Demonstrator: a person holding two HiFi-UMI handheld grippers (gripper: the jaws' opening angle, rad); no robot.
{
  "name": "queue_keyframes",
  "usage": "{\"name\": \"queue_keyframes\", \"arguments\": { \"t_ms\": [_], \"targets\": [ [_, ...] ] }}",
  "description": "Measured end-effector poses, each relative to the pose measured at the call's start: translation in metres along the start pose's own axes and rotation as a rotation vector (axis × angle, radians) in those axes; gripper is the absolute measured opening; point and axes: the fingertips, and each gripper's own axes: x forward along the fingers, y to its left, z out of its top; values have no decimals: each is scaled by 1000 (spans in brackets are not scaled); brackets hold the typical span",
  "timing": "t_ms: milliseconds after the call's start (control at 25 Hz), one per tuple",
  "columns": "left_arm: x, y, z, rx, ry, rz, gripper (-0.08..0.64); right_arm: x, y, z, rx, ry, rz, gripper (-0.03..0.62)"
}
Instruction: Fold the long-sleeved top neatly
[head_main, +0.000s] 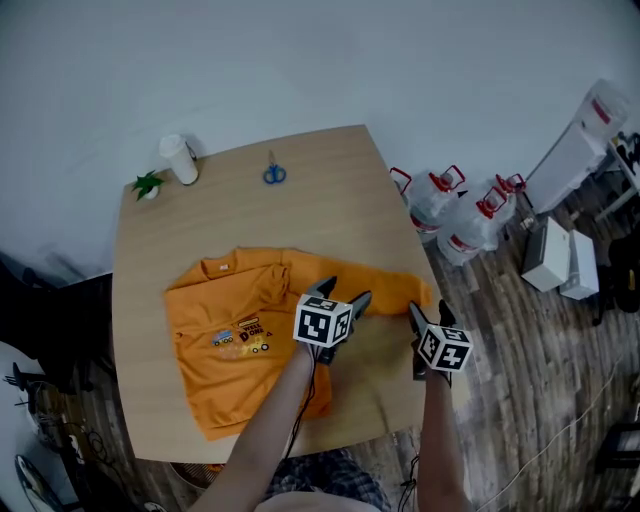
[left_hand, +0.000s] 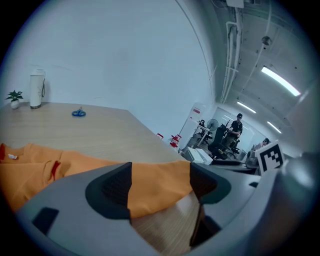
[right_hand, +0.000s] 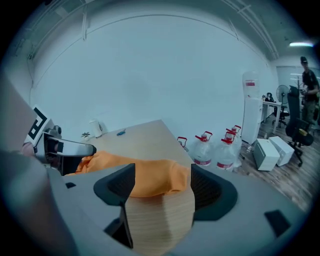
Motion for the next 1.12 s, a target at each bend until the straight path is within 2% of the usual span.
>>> {"name": "queue_keyframes", "arguments": {
  "t_ms": [280, 600, 880, 1080, 1120],
  "targets": [
    [10, -1, -18, -5, 33, -4, 353, 30, -31, -11, 15, 56, -39, 288],
    [11, 4, -25, -8, 48, 3, 353, 54, -40, -21, -27, 166, -78, 267],
    [10, 8, -28, -17, 50, 6, 353, 65, -36, -29, 54, 200, -57, 228],
    [6, 14, -32, -32, 56, 16, 353, 66, -26, -30, 84, 197, -30, 126],
    [5, 15, -33, -36, 55, 19, 353, 67, -23, -29, 79, 193, -29, 85]
  ]
}}
